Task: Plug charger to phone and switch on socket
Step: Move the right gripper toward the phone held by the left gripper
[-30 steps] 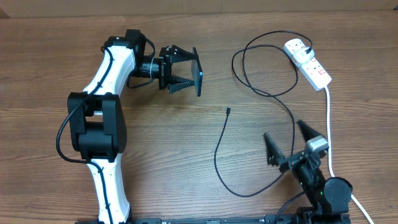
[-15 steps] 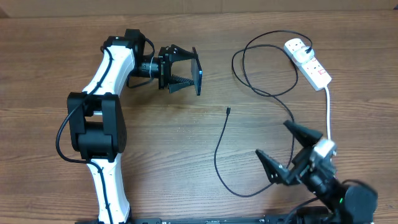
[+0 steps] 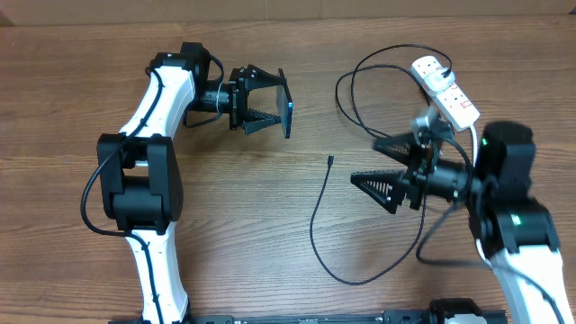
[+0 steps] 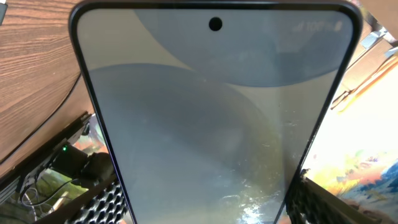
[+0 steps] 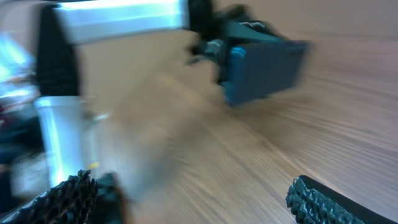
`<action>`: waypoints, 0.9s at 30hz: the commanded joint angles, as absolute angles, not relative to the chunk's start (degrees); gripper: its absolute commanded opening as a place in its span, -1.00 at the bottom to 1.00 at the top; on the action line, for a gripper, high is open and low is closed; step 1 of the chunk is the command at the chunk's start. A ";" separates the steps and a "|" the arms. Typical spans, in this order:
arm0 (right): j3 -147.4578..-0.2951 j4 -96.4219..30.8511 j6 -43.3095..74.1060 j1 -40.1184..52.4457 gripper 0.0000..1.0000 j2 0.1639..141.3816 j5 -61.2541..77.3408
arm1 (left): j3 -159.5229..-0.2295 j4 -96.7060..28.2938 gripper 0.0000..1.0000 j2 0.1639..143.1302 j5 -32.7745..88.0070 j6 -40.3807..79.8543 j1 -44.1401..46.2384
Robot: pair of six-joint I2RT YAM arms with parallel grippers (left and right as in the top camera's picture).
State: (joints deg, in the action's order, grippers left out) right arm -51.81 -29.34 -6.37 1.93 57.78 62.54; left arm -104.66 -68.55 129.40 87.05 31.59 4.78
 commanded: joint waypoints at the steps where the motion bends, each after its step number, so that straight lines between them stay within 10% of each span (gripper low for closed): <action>1: -53.49 -22.20 -1.08 2.63 1.00 61.87 75.99 | -106.56 -68.55 0.51 129.45 90.52 31.99 4.43; 16: -72.86 -46.52 15.14 27.00 1.00 70.81 -6.57 | -106.56 -68.55 0.50 129.45 86.61 31.99 4.84; 27: -75.07 -36.14 15.53 36.64 0.88 78.94 2.96 | -106.56 -68.49 0.50 129.45 86.59 32.38 5.80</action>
State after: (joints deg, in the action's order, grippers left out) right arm -73.45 -37.47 14.55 36.29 78.37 3.14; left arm -104.68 -68.55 129.40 84.82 31.64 5.28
